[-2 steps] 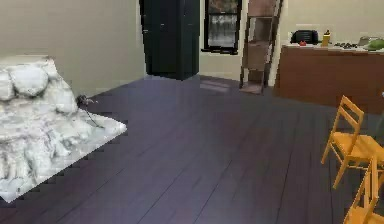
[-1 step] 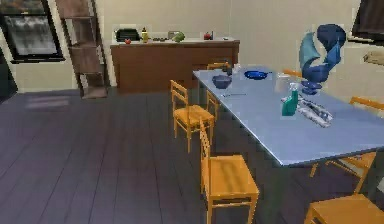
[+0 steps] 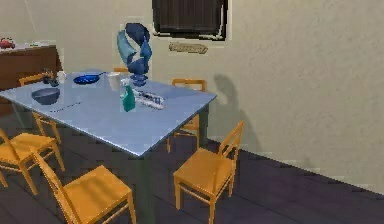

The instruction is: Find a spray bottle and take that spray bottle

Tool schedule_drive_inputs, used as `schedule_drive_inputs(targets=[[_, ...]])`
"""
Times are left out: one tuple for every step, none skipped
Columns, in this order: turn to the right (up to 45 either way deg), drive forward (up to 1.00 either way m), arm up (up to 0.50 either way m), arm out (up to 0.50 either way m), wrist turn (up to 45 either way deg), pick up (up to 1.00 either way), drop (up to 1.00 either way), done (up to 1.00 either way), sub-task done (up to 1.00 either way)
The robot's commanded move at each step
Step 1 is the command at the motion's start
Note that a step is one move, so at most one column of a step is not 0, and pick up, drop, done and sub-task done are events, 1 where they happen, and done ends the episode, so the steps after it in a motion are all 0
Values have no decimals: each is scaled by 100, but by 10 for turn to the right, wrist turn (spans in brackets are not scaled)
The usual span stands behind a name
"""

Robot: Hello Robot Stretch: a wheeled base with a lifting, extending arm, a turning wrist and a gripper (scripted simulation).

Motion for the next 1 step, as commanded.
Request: schedule_drive_inputs(targets=[[120,0,0,0,0,0,0,0,0]])
